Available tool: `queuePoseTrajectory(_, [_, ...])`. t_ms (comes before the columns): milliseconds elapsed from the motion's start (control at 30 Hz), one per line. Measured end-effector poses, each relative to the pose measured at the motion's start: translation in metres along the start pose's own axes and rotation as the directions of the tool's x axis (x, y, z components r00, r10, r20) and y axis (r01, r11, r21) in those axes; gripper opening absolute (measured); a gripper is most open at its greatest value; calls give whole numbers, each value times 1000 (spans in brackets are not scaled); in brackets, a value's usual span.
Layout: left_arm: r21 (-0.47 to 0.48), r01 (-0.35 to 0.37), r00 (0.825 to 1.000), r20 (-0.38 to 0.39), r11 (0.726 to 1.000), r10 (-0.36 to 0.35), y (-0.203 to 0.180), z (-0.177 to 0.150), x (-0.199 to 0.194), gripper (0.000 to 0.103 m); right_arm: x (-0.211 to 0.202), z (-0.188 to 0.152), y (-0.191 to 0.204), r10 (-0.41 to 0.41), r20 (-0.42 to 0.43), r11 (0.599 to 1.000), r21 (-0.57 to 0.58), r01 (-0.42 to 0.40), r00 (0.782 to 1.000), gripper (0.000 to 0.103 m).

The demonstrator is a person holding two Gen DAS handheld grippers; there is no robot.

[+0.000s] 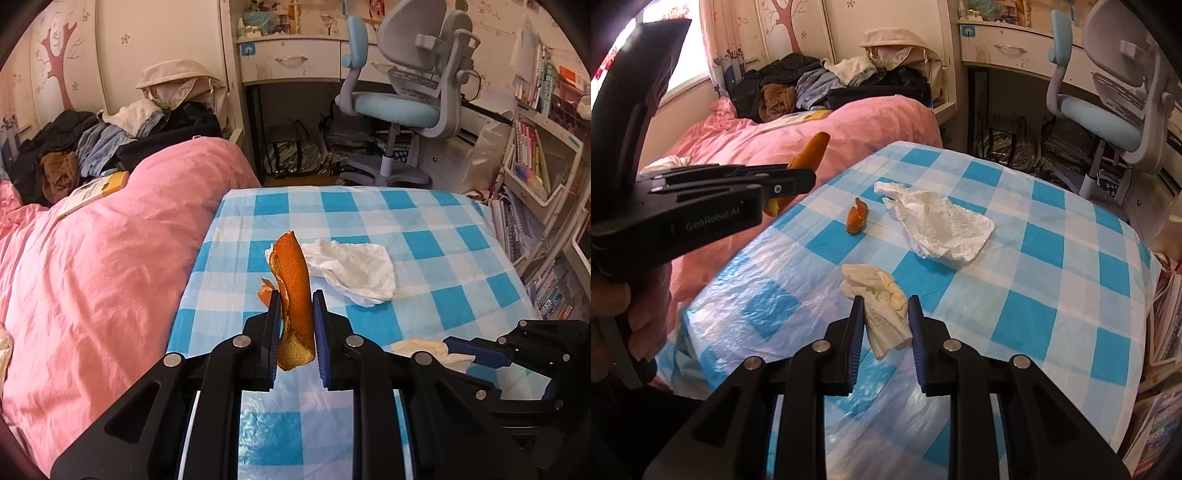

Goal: Collect trash
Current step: 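Lift the peel with the left tool while the right tool lifts the tissue, then carry the peel with the left tool to the yellow bin while the right tool carries the tissue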

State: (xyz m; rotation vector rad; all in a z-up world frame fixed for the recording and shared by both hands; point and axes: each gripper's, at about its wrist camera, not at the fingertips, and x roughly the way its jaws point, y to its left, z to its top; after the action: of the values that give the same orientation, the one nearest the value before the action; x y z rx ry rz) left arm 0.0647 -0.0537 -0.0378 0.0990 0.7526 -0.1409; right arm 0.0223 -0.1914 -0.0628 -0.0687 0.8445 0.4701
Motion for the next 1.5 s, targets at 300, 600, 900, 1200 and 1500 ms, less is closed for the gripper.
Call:
queuePoseTrajectory(300, [4,9,1000,25,1000,-9,-3,-8,-16,16,-21,-2,0,14,78,999,28,-17,997,24])
queuePoseTrajectory(600, [-13,20,999,35,1000,-19,-2,-4,-14,16,-24,2,2,56,88,998,21,-58,995,24])
queuePoseTrajectory(900, [-13,2,999,44,1000,-2,-4,-23,-39,16,-44,-11,17,95,98,995,-12,-95,991,24])
queuePoseTrajectory(1200, [-5,-20,1000,21,1000,20,-11,-66,-66,16,-61,-56,38,144,65,990,3,-144,987,24])
queuePoseTrajectory(1500, [-13,-12,1000,-23,1000,11,-17,-110,-85,16,-64,-103,61,190,-4,981,42,-190,982,25])
